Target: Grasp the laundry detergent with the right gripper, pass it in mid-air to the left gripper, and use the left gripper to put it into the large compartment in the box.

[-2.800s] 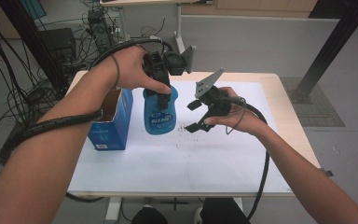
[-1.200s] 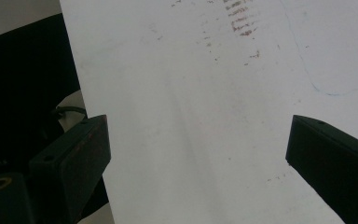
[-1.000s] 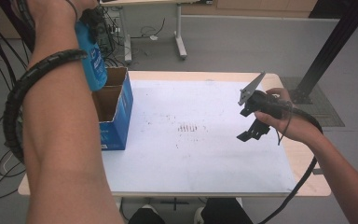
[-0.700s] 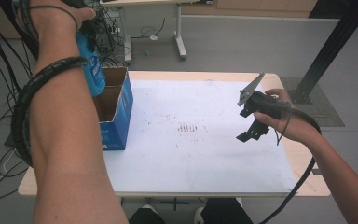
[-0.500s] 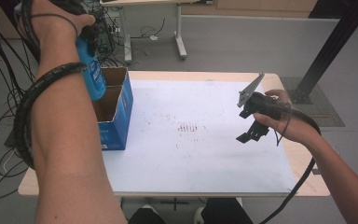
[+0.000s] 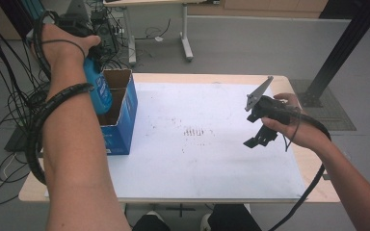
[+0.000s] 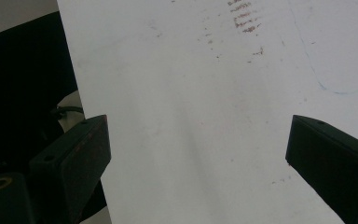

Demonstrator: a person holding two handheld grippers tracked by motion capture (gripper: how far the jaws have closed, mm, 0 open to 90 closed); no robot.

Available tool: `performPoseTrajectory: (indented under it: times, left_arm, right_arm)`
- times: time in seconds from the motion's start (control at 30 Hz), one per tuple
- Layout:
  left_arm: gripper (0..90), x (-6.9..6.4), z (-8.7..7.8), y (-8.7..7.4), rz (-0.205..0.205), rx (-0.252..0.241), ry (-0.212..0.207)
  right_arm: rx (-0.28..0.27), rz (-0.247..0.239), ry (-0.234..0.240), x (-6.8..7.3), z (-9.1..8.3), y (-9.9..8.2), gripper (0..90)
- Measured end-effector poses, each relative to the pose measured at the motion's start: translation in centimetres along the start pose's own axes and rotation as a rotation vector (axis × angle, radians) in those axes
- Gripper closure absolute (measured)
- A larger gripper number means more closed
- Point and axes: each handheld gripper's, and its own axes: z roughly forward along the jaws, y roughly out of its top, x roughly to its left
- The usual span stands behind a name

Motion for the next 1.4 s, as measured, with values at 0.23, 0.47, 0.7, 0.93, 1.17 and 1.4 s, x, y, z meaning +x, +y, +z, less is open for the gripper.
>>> performPoseTrajectory:
  times: [0.23,0.47,0.7,0.93,1.17,1.4]
  left_arm:
    - [37.1,-0.3,3.1,-0.1,0.017,0.017,-0.006]
    - [37.1,-0.2,6.3,-0.5,0.019,0.023,-0.020]
    - [37.1,-0.4,8.9,-1.1,0.032,0.008,-0.008]
    - [37.1,-0.6,11.1,-1.5,0.030,0.006,-0.004]
    - [37.1,-0.9,13.1,-1.8,0.032,0.016,-0.024]
    - [37.1,-0.8,14.5,-2.2,0.047,0.027,-0.014]
  right_arm:
    - [-0.002,0.001,-0.003,0.1,0.1,-0.1,6.5]
    - [0.003,0.007,-0.019,0.0,0.2,-0.2,6.5]
    - [0.013,0.008,-0.019,-0.1,0.5,-0.2,6.5]
    - [0.012,0.020,-0.030,-0.3,0.3,-0.7,6.5]
    - [0.022,0.025,-0.025,-0.3,0.5,-1.0,6.5]
    - [0.027,0.027,-0.023,-0.6,0.7,-1.0,6.5]
